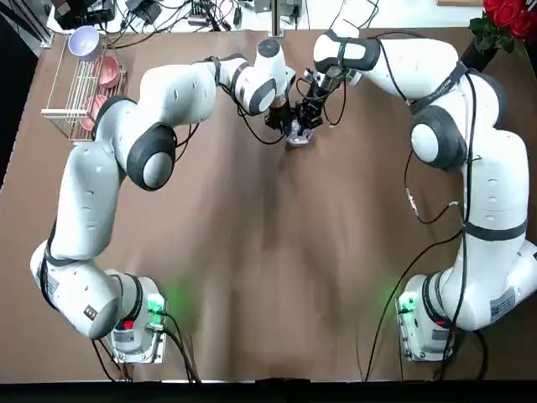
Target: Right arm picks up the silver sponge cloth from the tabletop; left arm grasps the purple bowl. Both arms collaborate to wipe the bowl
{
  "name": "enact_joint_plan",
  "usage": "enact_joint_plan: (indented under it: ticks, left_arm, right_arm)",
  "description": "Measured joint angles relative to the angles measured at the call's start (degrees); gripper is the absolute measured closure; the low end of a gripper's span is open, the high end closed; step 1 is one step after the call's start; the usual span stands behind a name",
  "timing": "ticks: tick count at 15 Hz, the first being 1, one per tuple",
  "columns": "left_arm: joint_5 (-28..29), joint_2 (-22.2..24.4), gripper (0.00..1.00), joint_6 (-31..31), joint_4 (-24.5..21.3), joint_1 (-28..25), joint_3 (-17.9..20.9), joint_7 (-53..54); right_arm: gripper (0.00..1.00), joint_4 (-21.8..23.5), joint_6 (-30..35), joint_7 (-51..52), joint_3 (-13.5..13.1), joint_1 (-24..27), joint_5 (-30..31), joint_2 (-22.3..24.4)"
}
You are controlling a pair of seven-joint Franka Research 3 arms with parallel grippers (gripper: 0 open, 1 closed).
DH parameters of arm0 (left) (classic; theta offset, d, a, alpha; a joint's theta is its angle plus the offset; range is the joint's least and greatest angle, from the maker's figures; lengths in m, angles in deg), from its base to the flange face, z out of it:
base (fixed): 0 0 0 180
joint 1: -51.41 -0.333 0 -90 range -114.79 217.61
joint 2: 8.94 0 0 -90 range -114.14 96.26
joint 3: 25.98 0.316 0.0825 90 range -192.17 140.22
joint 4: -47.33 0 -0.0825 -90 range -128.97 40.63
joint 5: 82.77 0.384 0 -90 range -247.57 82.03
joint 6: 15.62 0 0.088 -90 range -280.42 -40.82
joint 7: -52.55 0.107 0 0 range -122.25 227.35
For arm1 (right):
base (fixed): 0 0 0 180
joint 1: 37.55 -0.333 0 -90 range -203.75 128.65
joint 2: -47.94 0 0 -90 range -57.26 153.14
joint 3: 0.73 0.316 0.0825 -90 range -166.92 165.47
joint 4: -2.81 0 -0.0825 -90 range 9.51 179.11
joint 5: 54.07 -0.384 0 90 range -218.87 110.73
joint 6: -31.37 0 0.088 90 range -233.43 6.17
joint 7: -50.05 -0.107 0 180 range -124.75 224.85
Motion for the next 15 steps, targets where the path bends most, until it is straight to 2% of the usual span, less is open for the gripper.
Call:
enact_joint_plan:
  ticks: [5,11,15]
  left_arm:
    - [0.0,0.0,0.95,0.0,0.0,0.0,0.0,0.0]
    - [0.0,0.0,0.95,-0.4,0.1,0.2,-0.2,0.0]
    - [0.0,0.0,0.95,-0.4,0.1,-0.2,0.1,0.0]
  right_arm:
    - [0.98,-0.1,0.6,0.0,-0.7,0.2,0.1,0.0]
    - [0.98,-2.5,7.1,0.1,-1.5,3.2,0.2,0.0]
    - [0.98,-6.0,16.3,0.0,-1.5,5.1,0.2,0.7]
